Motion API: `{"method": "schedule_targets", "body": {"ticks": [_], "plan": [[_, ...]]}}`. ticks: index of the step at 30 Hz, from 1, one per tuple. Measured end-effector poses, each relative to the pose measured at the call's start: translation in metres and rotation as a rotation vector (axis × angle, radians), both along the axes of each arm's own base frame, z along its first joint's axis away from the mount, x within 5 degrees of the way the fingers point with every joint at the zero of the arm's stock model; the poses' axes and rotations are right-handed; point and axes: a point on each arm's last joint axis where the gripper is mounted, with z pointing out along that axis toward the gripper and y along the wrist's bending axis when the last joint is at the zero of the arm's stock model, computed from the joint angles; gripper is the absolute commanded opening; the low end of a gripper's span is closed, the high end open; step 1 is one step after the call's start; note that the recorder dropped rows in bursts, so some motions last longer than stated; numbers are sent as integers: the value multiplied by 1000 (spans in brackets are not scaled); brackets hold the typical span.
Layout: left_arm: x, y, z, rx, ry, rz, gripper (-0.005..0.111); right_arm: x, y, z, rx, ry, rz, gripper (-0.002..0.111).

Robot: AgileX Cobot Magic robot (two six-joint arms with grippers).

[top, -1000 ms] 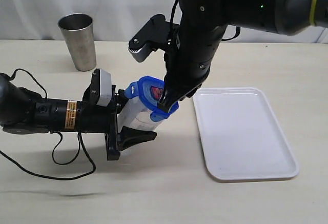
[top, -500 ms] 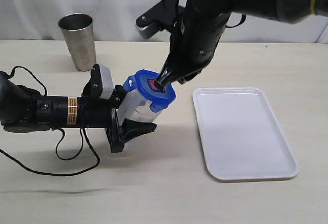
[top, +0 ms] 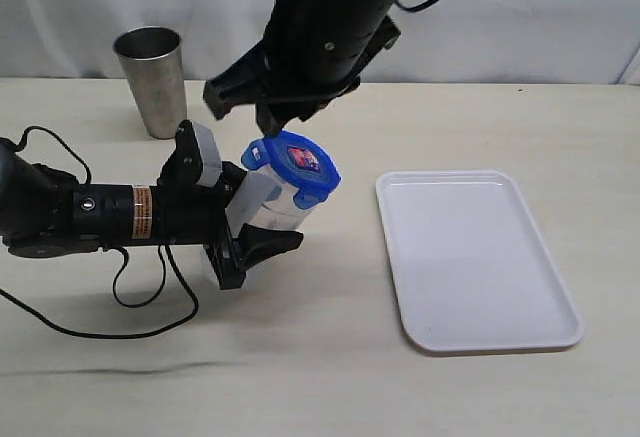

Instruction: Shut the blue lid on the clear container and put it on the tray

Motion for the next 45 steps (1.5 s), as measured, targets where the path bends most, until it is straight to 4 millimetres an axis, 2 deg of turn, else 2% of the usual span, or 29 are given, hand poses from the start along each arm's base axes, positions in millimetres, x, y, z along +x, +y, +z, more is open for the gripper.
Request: {"method": "schedule_targets", "body": {"ticks": [3, 6, 12, 17, 23, 27, 31, 35, 38, 40, 45], "plan": [[0, 0, 0, 0, 0, 0, 0, 0, 13, -17, -77, -18, 0, 40], [0, 0, 0, 2, 0, 1, 0, 5, 17, -28, -112, -53, -24, 40], [0, 0, 0, 1, 0, 1, 0, 10, 22, -32, -101, -84, -25, 40], [0, 0, 0, -2, 2, 5, 0, 9, 29, -44, -90, -32, 12, 39], [1, 0, 0, -1, 3, 12, 0, 10, 29, -45, -119, -20, 17, 23], [1, 0, 0, -3, 11, 19, 0, 5, 39, -52, -189, -55, 78, 23], [2, 1, 0, -4, 25, 37, 0, -1, 51, -64, -376, -158, 144, 23], [2, 1, 0, -5, 29, 42, 0, -3, 53, -64, -388, -161, 169, 23], [2, 1, 0, -8, 27, 40, 0, -5, 51, -55, -348, -165, 200, 23], [2, 0, 0, -7, 13, 25, 0, -7, 49, -49, -329, -165, 207, 25], [0, 0, 1, -2, -12, -3, 0, -15, 43, -38, -303, -136, 224, 46]]}}
